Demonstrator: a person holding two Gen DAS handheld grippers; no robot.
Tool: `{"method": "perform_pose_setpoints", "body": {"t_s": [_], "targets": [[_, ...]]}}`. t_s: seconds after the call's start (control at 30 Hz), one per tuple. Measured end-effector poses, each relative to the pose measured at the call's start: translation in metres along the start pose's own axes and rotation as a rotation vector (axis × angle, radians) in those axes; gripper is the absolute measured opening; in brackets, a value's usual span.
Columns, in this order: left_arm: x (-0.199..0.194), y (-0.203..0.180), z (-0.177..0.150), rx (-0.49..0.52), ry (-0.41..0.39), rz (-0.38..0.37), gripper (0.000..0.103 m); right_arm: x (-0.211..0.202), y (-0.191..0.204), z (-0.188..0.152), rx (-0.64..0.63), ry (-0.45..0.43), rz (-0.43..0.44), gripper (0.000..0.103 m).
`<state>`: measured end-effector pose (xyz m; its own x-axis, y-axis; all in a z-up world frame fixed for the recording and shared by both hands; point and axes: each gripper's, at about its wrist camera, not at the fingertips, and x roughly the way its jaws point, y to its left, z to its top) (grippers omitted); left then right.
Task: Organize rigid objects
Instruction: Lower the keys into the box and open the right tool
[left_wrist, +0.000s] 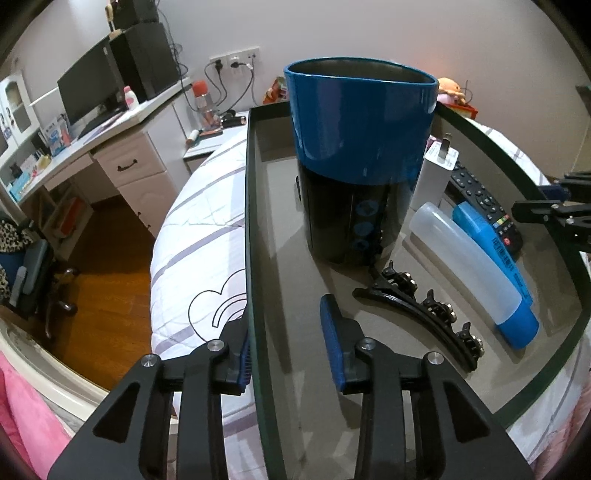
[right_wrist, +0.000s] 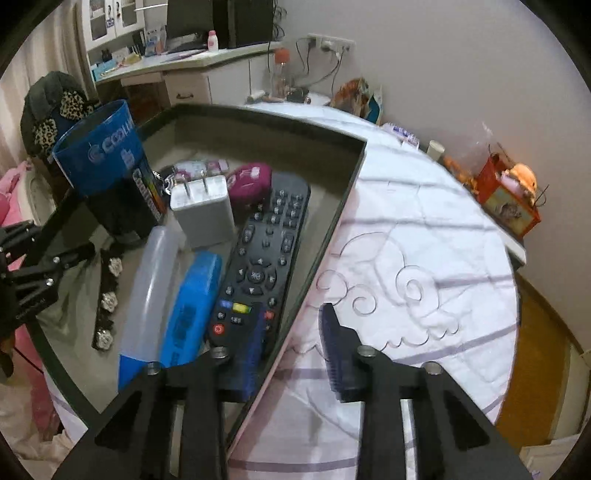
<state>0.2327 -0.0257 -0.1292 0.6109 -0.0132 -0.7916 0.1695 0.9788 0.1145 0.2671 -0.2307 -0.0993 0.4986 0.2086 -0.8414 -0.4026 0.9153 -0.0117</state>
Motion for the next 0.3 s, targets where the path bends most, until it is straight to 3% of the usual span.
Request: {"method": "perform_pose_setpoints", "body": {"t_s": [0.03,0.3], "targets": [[0.0,0.0,0.0,0.002,-0.001,0.003,0.032,0.0,0.0,0.0,0.005,-0.001,0.014,0.023],[0.003,-0.012,0.011,0.008,-0.004,-0.011,0.032,-0.001,-0.002,-0.005,0.009,-0.002,-0.061,0.022]]}}
